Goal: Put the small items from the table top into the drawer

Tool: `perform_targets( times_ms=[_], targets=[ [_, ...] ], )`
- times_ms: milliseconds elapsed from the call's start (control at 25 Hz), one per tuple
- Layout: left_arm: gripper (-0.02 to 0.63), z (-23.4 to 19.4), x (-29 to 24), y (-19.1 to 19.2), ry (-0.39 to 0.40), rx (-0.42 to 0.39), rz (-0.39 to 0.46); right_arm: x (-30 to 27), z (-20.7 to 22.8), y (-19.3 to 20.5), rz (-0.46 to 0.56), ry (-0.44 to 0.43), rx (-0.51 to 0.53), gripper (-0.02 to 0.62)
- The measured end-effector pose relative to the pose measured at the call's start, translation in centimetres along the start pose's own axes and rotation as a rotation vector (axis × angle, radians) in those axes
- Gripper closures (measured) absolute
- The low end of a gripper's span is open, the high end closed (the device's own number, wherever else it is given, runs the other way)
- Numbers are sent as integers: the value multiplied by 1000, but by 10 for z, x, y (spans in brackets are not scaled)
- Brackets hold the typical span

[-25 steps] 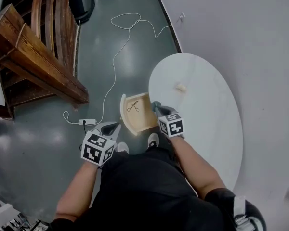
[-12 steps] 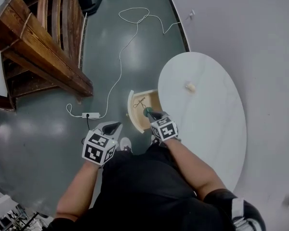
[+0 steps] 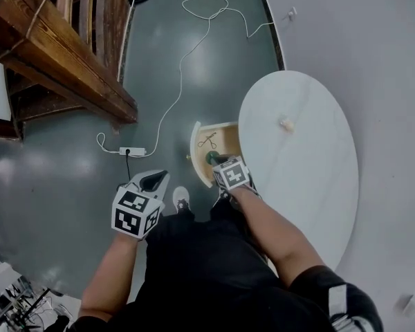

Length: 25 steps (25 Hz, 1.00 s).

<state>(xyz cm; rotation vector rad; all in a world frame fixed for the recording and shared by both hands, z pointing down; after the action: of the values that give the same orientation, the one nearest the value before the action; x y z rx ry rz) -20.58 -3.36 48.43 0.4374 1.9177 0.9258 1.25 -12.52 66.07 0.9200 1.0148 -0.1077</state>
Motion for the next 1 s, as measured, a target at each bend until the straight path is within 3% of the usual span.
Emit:
perform_targets(
  times_ms=[320, 800, 1000],
  targets=[
    [592, -12, 18, 20, -61, 62, -22, -33, 6, 16, -107, 1, -7, 588],
    [592, -9, 16, 34, -54, 76, -42, -56, 8, 34, -180, -35, -28, 586],
    [592, -11, 13, 38, -52, 78, -47, -58, 6, 36, -169, -53, -44, 540]
  ],
)
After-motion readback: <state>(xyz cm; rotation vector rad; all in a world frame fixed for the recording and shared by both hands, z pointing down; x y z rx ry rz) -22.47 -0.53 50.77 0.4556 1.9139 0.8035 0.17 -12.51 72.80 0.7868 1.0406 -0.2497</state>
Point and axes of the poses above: the fingertips, and each gripper's own axes: x backward along the fingers, z to its right, y out of its underside, the point moved 9 cm from there along x, backward along the fingers, and after that the axes turned 10 degrees about z, right-handed, at the moved point
